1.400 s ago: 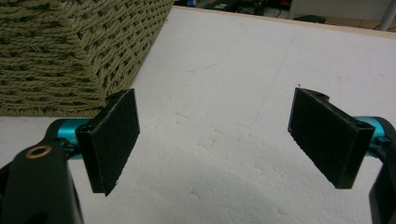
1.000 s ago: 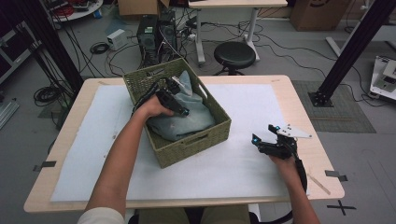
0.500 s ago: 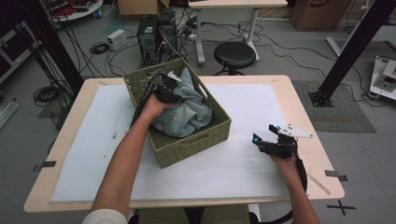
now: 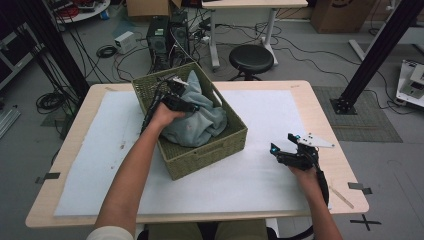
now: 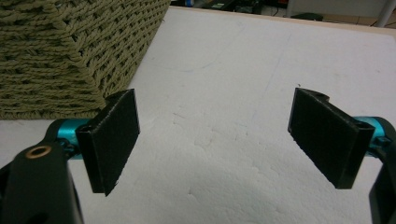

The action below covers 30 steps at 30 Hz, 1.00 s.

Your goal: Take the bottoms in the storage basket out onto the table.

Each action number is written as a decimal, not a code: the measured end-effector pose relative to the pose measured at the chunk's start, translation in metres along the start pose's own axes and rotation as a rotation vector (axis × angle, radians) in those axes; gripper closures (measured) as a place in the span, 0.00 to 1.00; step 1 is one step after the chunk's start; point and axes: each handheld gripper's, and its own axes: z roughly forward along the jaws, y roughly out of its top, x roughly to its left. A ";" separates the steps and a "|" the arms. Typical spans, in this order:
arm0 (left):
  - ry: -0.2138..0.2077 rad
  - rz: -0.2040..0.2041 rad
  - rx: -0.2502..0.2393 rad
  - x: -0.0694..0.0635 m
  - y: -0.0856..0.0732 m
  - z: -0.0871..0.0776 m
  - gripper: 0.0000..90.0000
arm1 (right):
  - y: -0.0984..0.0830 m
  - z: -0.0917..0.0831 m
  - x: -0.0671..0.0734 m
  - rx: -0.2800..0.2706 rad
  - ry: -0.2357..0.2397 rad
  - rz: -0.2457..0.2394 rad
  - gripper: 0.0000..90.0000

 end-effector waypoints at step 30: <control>0.171 0.272 0.183 -0.014 -0.007 0.018 0.50 | 0.000 -0.001 0.001 -0.002 -0.011 0.000 0.19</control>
